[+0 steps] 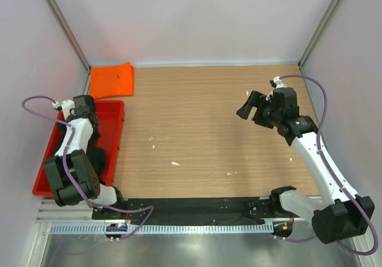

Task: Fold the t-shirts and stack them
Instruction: Grab the tshirt from the pile

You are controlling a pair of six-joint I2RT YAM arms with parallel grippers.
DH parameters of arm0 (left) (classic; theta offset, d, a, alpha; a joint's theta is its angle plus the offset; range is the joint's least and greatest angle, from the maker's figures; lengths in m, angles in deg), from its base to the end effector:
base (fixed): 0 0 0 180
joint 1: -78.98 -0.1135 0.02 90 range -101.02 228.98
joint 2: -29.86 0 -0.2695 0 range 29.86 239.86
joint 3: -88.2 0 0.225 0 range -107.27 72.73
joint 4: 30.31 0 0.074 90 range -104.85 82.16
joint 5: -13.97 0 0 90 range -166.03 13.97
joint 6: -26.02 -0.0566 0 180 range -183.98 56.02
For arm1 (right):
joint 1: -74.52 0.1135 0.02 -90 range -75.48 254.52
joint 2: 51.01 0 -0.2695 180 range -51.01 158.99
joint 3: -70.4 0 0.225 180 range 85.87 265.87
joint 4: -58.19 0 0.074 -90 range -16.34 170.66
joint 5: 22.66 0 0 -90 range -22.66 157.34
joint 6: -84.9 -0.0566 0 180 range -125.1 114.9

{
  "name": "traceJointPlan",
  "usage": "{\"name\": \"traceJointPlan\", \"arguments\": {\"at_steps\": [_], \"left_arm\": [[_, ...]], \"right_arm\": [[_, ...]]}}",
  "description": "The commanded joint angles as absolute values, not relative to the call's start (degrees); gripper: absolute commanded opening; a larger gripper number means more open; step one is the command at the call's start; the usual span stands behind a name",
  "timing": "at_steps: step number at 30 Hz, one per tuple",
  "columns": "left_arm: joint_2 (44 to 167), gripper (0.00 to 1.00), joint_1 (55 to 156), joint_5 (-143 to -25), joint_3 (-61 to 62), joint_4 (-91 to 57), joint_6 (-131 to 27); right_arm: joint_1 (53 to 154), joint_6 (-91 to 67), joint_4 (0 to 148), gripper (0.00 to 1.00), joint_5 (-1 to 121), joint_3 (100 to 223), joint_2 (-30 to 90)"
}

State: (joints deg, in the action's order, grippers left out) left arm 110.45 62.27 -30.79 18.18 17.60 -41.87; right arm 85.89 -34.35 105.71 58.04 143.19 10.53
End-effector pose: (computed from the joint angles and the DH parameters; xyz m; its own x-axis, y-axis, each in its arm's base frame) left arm 0.2342 0.1123 0.2410 -0.5464 -0.4407 -0.7122 -0.8243 0.4337 0.3640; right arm 0.2109 0.0517 0.3175 -0.6635 0.3584 -0.6567 0.0022 0.8787 0.4774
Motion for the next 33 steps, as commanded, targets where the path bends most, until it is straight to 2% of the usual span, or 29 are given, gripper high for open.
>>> {"name": "traceJointPlan", "arguments": {"at_steps": [1, 6, 8, 13, 20, 23, 25, 26, 33], "left_arm": [[113.4, 0.58, 61.3, -33.7, 16.1, 12.1, -41.3], [116.8, 0.69, 61.0, -36.3, 14.6, 9.2, -43.9], [117.0, 0.71, 59.7, -37.3, 14.7, 8.8, -43.2], [118.1, 0.6, 57.5, -39.9, 14.5, 9.8, -41.1], [120.3, 0.58, 56.9, -41.0, 14.9, 14.9, -35.7], [122.7, 0.46, 57.0, -41.0, 13.1, 17.1, -35.0], [122.7, 0.3, 56.9, -41.2, 11.6, 18.8, -34.9], [122.2, 0.02, 57.0, -40.6, 8.9, 20.2, -34.1], [120.7, 0.0, 59.2, -40.7, -11.3, 30.5, -23.3]], "right_arm": [[86.9, -32.9, 107.9, 0.91, 56.9, 142.6, 9.5], [87.8, -32.3, 108.4, 0.91, 57.1, 143.3, 10.0], [88.1, -32.2, 108.4, 0.91, 57.1, 143.4, 10.6], [88.4, -32.1, 108.3, 0.91, 57.2, 144.3, 11.3], [88.7, -32.4, 107.5, 0.91, 57.4, 145.4, 12.8], [88.7, -32.7, 107.1, 0.91, 57.4, 145.4, 13.2], [88.7, -32.9, 107.1, 0.91, 57.8, 145.5, 13.4], [88.7, -33.0, 107.2, 0.91, 57.8, 145.6, 13.3], [88.8, -34.8, 107.1, 0.9, 57.5, 145.0, 13.6]]}}
